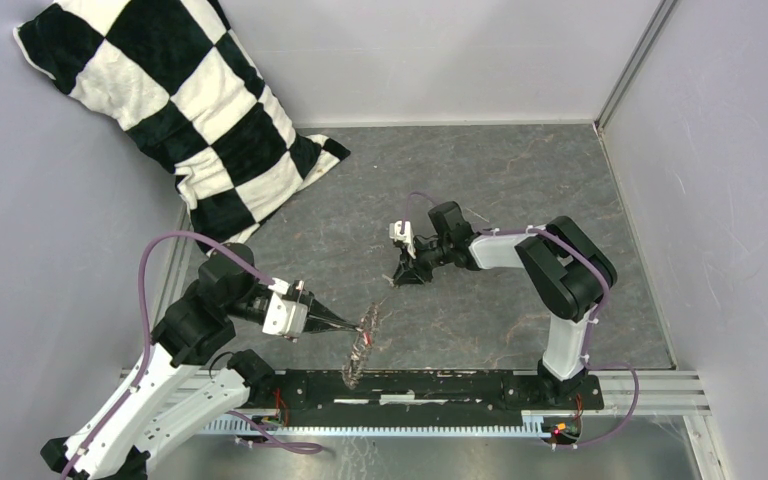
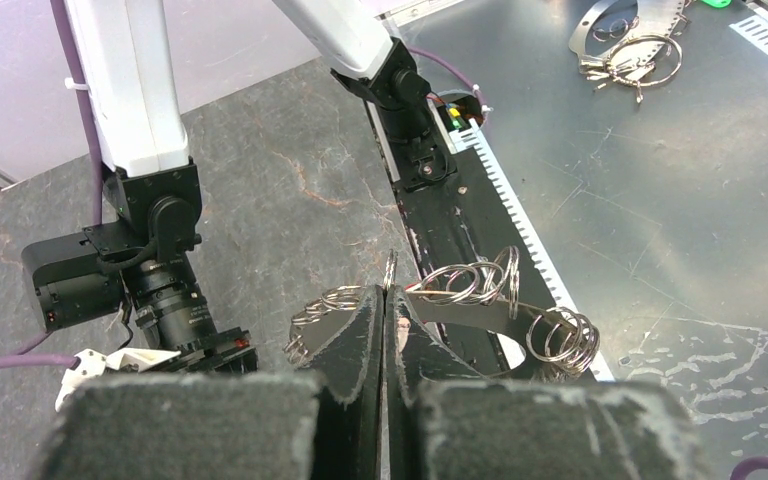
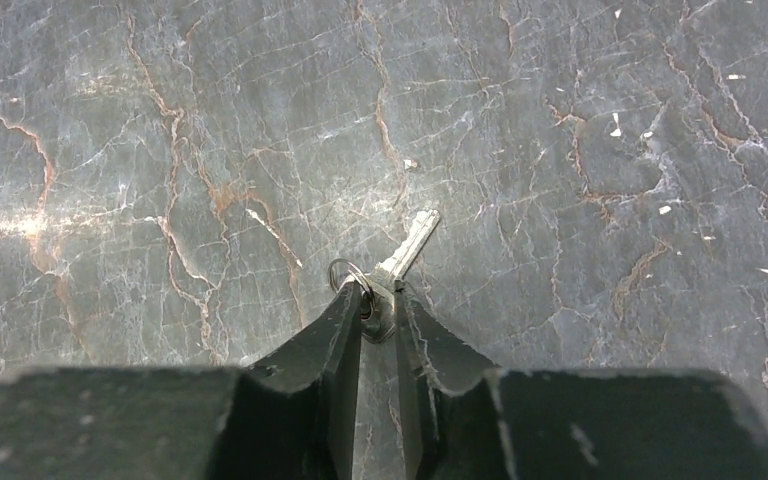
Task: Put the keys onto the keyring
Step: Pick up the key from the center of the board.
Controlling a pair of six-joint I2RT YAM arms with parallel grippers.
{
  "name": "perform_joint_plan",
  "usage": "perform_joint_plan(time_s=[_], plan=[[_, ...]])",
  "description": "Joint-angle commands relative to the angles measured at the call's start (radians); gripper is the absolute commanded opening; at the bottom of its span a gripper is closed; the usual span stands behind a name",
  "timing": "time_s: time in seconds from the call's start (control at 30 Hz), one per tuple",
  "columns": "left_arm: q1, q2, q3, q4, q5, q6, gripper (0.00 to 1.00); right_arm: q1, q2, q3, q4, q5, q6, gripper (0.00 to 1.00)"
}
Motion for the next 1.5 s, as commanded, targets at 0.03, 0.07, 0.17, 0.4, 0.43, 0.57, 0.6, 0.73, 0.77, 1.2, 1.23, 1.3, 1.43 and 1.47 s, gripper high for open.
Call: perform_joint_plan(time_s=[0.03,0.07,0.17,0.4,0.43,0.57,0.6,0.73,0.77,1.2,1.23,1.3,1.43,1.47], plan=[[-0.004,-0.003,0.047,0.026,0.006,0.012,0.02,0.004,0.008,-0.007,0.029,0.025,0.003,0.18],[-0.004,-0.003,0.047,0.026,0.006,0.013,0.02,0.004,0.009,-0.006,0.028,0.022,0.002,0.14],[-0.004,-0.005,0.047,0.024,0.005,0.011,0.02,0.004,0.003,-0.002,0.018,0.013,-0.001,0.01],[-0.004,-0.009,0.046,0.023,-0.001,0.008,0.02,0.005,-0.141,-0.072,0.071,0.007,0.048,0.01],[-0.004,-0.007,0.047,0.023,0.001,0.003,0.02,0.006,-0.187,-0.101,0.086,0.01,0.058,0.0],[-0.003,0.002,0.034,0.04,0.013,-0.025,0.02,0.031,-0.407,-0.221,0.136,0.079,0.103,0.0],[-0.003,0.003,0.028,0.048,0.013,-0.035,0.02,0.042,-0.466,-0.252,0.16,0.106,0.117,0.0],[-0.003,0.008,0.001,0.132,0.018,-0.133,0.02,0.109,-0.71,-0.333,0.161,0.216,0.142,0.0],[-0.003,0.009,-0.005,0.153,0.023,-0.162,0.02,0.136,-0.758,-0.338,0.146,0.261,0.135,0.0],[-0.003,0.145,0.03,0.27,0.179,-0.338,0.02,0.418,-1.09,-0.189,-0.107,0.57,-0.029,0.0],[-0.003,0.156,0.037,0.268,0.19,-0.341,0.02,0.434,-1.09,-0.168,-0.121,0.572,-0.041,0.01],[-0.003,0.171,0.042,0.279,0.202,-0.359,0.02,0.463,-1.084,-0.128,-0.165,0.576,-0.063,0.01],[-0.003,0.171,0.023,0.374,0.198,-0.446,0.02,0.52,-1.07,-0.065,-0.226,0.6,-0.112,0.01],[-0.003,0.171,0.02,0.395,0.195,-0.464,0.02,0.532,-1.068,-0.055,-0.242,0.607,-0.122,0.01]])
